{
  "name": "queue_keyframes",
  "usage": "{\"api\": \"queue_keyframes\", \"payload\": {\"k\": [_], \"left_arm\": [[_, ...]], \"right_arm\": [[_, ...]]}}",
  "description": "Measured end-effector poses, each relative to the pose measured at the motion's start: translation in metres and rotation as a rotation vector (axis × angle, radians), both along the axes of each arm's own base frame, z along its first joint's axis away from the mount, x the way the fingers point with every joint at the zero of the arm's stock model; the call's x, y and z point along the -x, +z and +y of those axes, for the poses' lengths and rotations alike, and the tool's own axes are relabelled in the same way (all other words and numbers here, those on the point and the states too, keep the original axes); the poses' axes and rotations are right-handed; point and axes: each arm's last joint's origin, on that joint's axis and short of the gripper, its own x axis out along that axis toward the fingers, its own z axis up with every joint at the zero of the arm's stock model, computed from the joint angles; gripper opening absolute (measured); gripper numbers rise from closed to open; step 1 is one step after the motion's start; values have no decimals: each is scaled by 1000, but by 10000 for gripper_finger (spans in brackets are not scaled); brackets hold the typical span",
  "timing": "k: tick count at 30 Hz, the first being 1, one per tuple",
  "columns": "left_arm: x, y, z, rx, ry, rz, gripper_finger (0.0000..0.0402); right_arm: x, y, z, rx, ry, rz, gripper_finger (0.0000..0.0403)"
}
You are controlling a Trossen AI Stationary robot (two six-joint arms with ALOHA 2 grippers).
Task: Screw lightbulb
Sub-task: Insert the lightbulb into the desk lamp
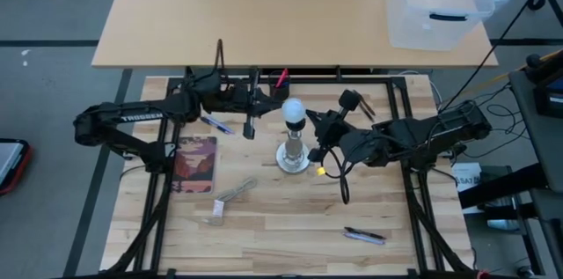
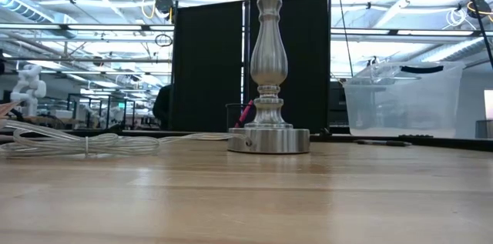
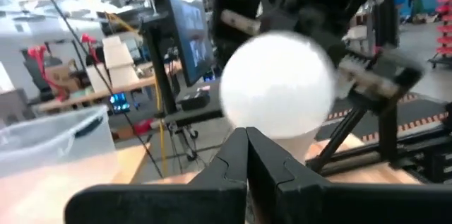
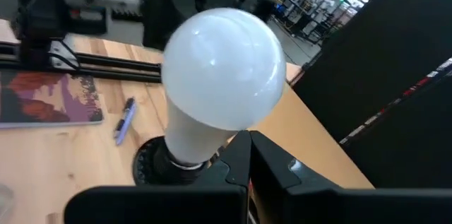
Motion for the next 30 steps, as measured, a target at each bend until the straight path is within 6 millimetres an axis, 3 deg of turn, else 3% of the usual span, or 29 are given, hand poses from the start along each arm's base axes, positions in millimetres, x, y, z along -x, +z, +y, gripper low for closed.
{"api": "queue_keyframes", "payload": {"k": [20,30], "left_arm": [[1,0,1,8,10,7,0],[25,12,1,-13,45,28,0]], "right_arm": [[4,-5,0,10,-90,7,0],[5,-5,0,13,-88,10,0]]}}
